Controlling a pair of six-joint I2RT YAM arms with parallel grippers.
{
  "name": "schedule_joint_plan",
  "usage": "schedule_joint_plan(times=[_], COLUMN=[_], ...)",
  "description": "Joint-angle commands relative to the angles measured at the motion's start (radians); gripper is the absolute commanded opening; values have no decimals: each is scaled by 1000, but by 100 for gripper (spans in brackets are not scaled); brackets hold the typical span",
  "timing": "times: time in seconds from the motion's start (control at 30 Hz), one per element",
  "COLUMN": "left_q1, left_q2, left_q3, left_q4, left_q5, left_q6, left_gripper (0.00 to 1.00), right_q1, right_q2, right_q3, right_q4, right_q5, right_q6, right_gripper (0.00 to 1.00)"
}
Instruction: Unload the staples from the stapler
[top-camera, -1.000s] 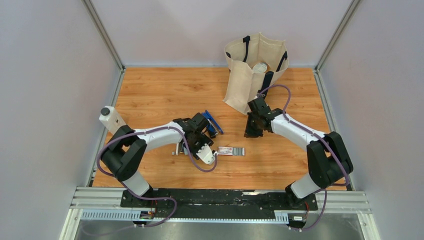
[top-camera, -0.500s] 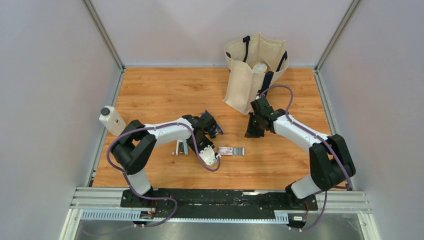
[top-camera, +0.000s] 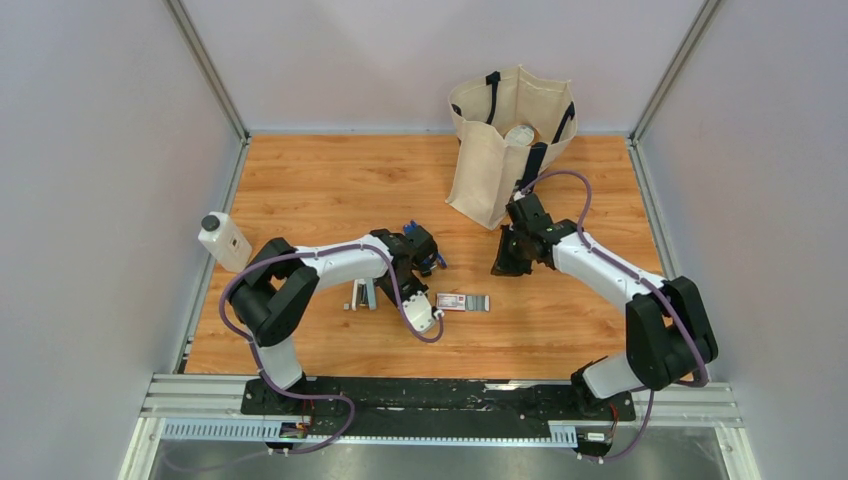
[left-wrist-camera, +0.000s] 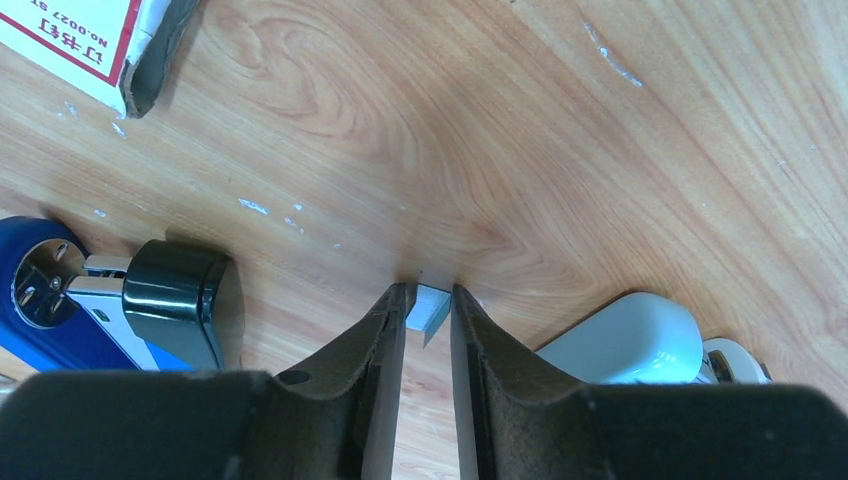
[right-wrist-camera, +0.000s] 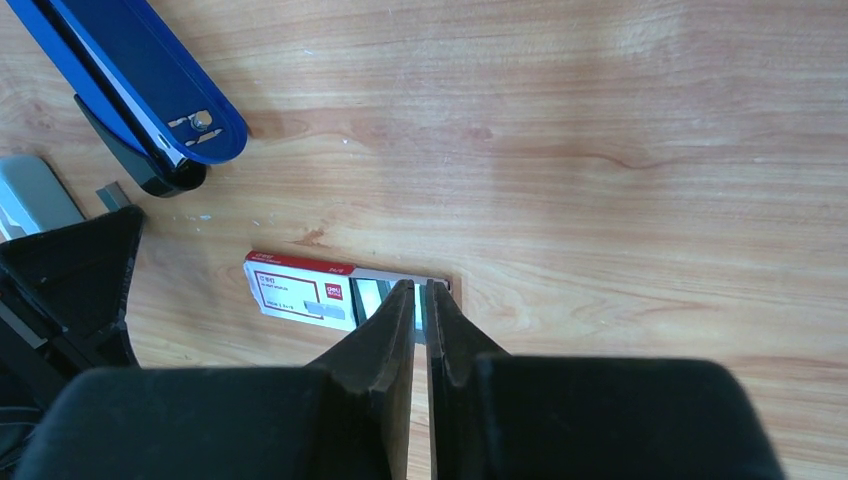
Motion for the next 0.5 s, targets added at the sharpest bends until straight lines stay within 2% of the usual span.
schedule_joint_plan(times=[0.0, 0.13, 0.3, 0.47], left_q1=[-14, -35, -61, -63], left_q2=[17, -10, -85, -192], left_q3=[13, 21, 55, 117], left_q4=[21, 40, 31, -44], left_q5=[20, 26, 58, 150], left_q6=[-14, -80, -230, -408], left_gripper=[31, 27, 25, 27], right_q1=[-4, -4, -5, -4], right_q2=[-51, -42, 13, 65], right_q3=[-5, -3, -11, -22], right_q4=[-2, -13, -1, 16], right_q5=[-17, -8, 17, 44], right_q6=[-11, -23, -39, -53], right_gripper=[11, 12, 12, 13])
